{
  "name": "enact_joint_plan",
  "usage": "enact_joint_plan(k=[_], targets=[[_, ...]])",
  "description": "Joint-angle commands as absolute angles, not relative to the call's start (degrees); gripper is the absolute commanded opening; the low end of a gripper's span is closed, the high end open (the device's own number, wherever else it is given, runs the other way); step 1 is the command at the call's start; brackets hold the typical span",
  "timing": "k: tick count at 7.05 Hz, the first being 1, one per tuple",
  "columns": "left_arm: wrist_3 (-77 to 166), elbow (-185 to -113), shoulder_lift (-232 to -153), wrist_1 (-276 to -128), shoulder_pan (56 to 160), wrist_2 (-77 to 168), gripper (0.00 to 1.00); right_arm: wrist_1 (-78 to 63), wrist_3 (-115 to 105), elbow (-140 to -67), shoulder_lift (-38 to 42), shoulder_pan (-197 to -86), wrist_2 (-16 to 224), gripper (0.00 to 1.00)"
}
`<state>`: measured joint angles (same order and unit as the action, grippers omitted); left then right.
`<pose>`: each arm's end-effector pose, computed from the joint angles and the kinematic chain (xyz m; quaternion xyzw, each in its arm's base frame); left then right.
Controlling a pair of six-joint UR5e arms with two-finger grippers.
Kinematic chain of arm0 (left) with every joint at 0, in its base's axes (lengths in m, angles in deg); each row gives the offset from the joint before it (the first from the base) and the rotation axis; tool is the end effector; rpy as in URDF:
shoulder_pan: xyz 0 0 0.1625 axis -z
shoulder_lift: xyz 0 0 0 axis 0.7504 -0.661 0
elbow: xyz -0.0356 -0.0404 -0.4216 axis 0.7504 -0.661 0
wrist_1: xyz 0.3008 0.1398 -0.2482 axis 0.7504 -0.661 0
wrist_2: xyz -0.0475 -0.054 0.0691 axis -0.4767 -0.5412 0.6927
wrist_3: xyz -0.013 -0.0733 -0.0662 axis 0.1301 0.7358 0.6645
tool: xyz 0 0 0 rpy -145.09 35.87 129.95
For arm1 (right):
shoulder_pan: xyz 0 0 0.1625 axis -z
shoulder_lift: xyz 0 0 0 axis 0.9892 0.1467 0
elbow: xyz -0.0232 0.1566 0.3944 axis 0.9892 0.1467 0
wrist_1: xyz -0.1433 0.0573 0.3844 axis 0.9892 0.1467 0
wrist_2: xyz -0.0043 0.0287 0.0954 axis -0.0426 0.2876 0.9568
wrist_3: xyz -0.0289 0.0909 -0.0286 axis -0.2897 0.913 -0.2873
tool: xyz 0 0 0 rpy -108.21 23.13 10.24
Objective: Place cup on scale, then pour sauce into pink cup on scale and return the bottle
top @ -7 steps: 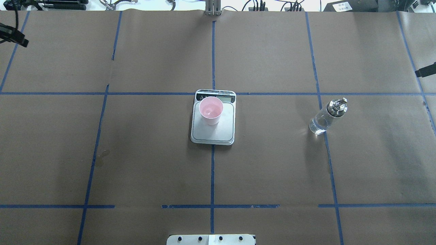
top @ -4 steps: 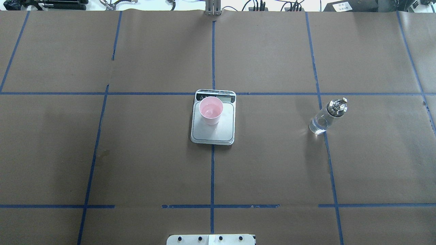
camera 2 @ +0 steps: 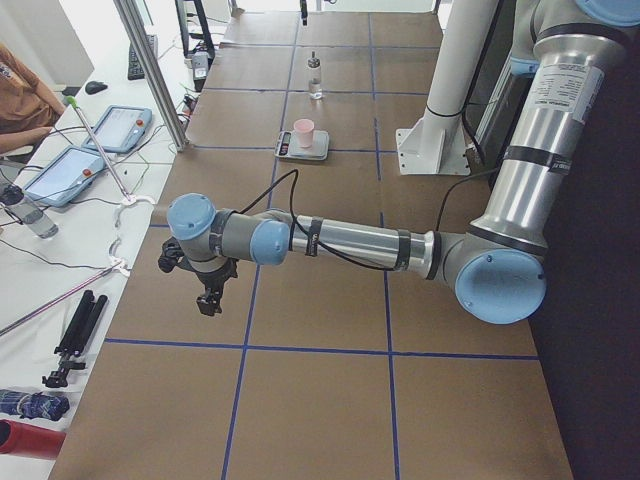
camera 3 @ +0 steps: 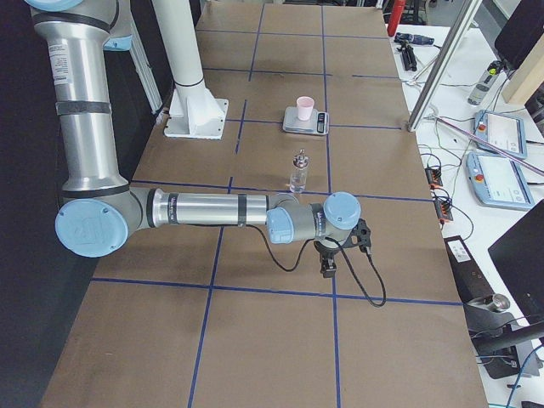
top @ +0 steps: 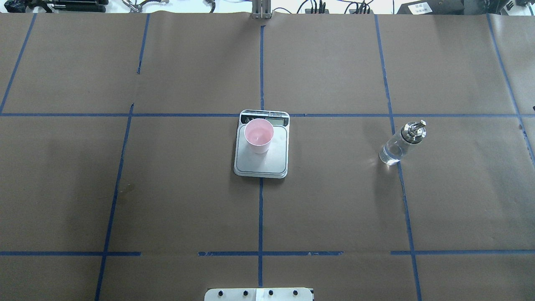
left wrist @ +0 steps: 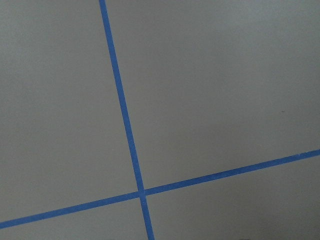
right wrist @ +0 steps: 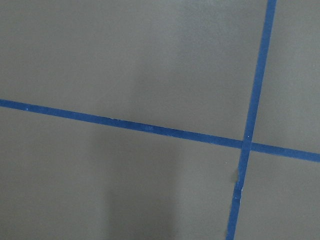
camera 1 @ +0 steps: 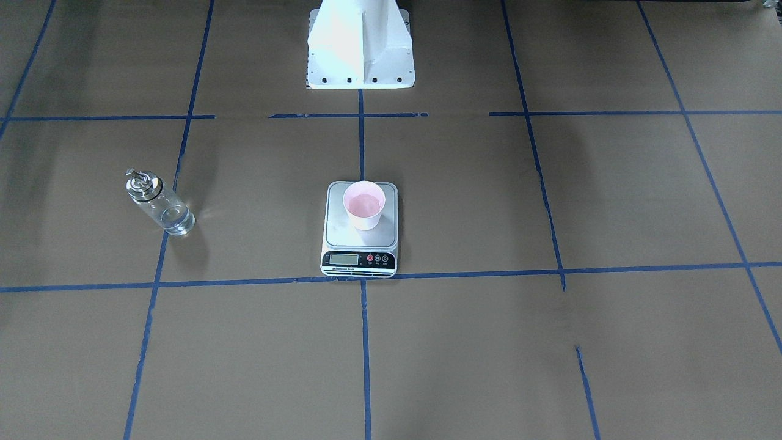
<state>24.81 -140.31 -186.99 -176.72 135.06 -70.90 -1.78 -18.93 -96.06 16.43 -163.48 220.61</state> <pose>-0.0217 -0.6049 0.5819 0.0670 0.4053 0.0943 0.9068 -0.0188 -0.5432 0.6280 0.0266 -0.4210 -0.0734 0.9037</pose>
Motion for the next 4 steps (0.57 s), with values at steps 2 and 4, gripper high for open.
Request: enact_joint_plan(k=[2,4], targets=[[24.86,-141.16,-180.82,-182.93,134.76,-73.52,1.00,-0.06,-19.45,-96.41,15.72,-163.39,219.65,1.00],[24.51,-139.24,-181.25,-182.80,138.95,-70.95,1.00,0.55,-19.62,-96.06,15.63,-164.00,219.91,1.00]])
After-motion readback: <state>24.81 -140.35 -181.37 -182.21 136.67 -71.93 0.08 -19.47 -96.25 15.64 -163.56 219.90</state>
